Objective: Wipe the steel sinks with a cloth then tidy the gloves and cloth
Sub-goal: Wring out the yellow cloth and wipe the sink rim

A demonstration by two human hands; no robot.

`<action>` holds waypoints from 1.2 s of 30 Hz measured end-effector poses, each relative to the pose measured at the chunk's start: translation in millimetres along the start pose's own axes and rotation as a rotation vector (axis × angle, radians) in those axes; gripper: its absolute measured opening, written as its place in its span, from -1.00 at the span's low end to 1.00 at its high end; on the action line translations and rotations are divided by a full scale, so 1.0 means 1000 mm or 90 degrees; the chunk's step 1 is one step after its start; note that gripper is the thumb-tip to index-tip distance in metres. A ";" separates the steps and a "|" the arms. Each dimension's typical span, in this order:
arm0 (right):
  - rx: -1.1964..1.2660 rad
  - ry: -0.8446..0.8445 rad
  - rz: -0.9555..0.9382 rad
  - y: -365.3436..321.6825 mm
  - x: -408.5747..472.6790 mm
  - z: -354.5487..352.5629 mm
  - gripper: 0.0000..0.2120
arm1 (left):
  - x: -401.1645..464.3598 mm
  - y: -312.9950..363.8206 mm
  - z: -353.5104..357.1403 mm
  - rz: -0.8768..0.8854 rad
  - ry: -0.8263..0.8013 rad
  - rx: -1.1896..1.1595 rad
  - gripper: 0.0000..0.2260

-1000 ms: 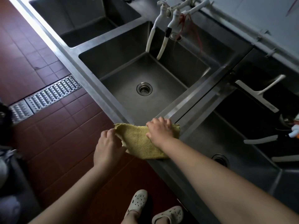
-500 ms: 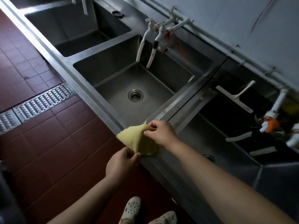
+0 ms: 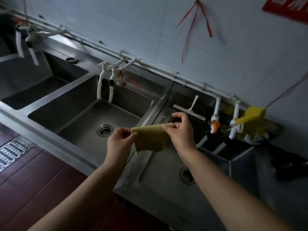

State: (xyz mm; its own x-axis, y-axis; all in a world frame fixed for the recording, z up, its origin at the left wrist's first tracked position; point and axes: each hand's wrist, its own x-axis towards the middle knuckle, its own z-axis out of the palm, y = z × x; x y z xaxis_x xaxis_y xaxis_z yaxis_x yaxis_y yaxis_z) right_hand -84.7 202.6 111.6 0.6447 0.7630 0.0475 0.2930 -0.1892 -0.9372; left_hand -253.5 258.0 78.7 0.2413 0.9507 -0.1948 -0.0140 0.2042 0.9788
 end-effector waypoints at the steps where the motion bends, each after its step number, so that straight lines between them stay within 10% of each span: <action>1: -0.011 0.005 -0.006 0.000 0.001 -0.009 -0.72 | 0.003 0.007 0.007 0.022 -0.013 0.020 -0.92; 19: -0.498 0.198 0.077 0.050 -0.027 -0.194 -0.83 | -0.014 0.033 0.190 0.493 -0.369 0.497 -0.88; 22: -0.655 0.189 0.083 0.072 -0.033 -0.226 -0.79 | -0.027 0.027 0.230 0.429 -0.515 0.476 -0.83; 27: -0.426 0.032 0.133 0.105 -0.031 -0.268 -0.85 | -0.048 0.006 0.300 0.379 -0.591 0.498 -0.80; 36: -0.289 0.151 0.205 0.196 -0.012 -0.399 -0.81 | -0.062 -0.080 0.431 0.008 -0.719 0.453 -0.73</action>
State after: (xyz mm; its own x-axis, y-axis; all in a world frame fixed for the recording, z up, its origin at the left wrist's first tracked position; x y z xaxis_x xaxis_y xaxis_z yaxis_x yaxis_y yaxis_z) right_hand 246.4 -90.1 65.1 0.8759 0.4741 -0.0895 0.2951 -0.6731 -0.6781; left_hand 151.3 82.2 39.2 0.9157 0.1671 -0.3654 0.4002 -0.2981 0.8666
